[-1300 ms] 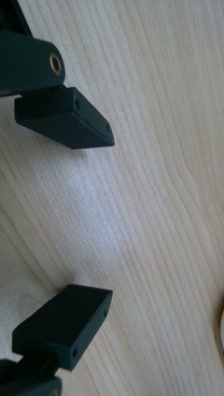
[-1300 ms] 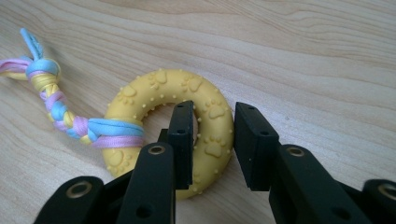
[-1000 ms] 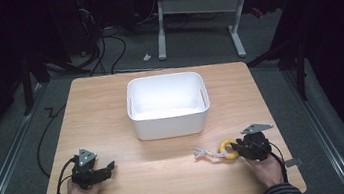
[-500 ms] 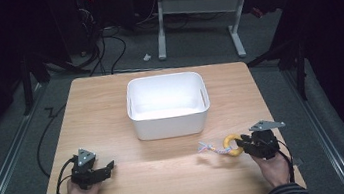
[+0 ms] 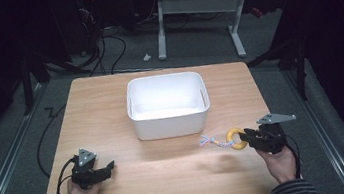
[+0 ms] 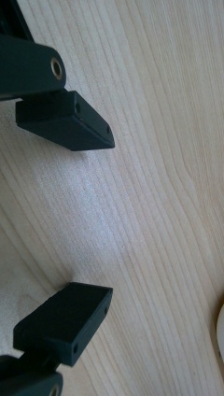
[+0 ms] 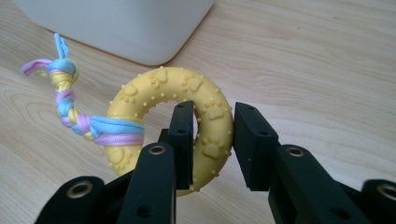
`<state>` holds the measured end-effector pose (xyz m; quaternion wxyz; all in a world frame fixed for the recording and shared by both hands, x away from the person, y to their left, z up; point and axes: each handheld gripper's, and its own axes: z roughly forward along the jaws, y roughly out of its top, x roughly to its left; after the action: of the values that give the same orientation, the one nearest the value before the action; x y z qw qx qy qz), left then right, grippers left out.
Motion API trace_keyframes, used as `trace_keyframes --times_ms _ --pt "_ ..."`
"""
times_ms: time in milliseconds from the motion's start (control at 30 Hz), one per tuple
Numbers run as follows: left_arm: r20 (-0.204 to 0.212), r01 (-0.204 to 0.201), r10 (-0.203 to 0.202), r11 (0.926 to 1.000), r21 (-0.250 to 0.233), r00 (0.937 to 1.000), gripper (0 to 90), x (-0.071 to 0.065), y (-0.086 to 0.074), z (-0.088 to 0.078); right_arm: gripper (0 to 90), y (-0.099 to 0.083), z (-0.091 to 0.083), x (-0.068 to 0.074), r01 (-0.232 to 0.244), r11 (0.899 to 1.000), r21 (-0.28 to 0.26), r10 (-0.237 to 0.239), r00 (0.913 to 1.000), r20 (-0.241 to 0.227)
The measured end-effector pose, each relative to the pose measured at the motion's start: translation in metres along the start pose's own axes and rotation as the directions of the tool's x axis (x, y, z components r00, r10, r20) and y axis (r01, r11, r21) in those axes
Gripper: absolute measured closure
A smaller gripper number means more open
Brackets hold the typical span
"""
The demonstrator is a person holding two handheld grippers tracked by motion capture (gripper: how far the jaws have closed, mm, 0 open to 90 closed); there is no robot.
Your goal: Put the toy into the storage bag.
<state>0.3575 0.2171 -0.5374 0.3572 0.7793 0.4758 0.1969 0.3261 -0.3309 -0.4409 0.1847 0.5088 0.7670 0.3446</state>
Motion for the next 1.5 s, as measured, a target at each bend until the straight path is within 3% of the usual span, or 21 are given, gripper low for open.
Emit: trace_keyframes --times_ms 467,700,1033,1500 --pt "-0.006 -0.011 0.011 0.9999 0.006 0.9999 23.6 -0.001 0.000 0.000 69.8 0.022 -0.032 -0.006 0.007 0.999 -0.046 -0.007 1.0000 -0.007" --pt "-0.005 -0.009 0.009 1.0000 0.004 0.9999 23.6 -0.001 0.000 0.000 69.8 0.039 -0.042 -0.007 -0.004 0.997 -0.072 0.002 0.9994 -0.035" --pt "-0.006 -0.012 0.012 0.9999 0.006 0.9999 23.6 -0.001 0.000 0.000 69.8 0.068 -0.046 0.002 0.036 0.996 -0.082 -0.038 0.9988 -0.031" --pt "-0.003 -0.015 0.015 0.9999 0.006 0.9999 23.5 -0.001 0.000 0.000 69.8 0.103 -0.045 0.006 0.033 0.995 -0.098 -0.039 0.9975 -0.059"
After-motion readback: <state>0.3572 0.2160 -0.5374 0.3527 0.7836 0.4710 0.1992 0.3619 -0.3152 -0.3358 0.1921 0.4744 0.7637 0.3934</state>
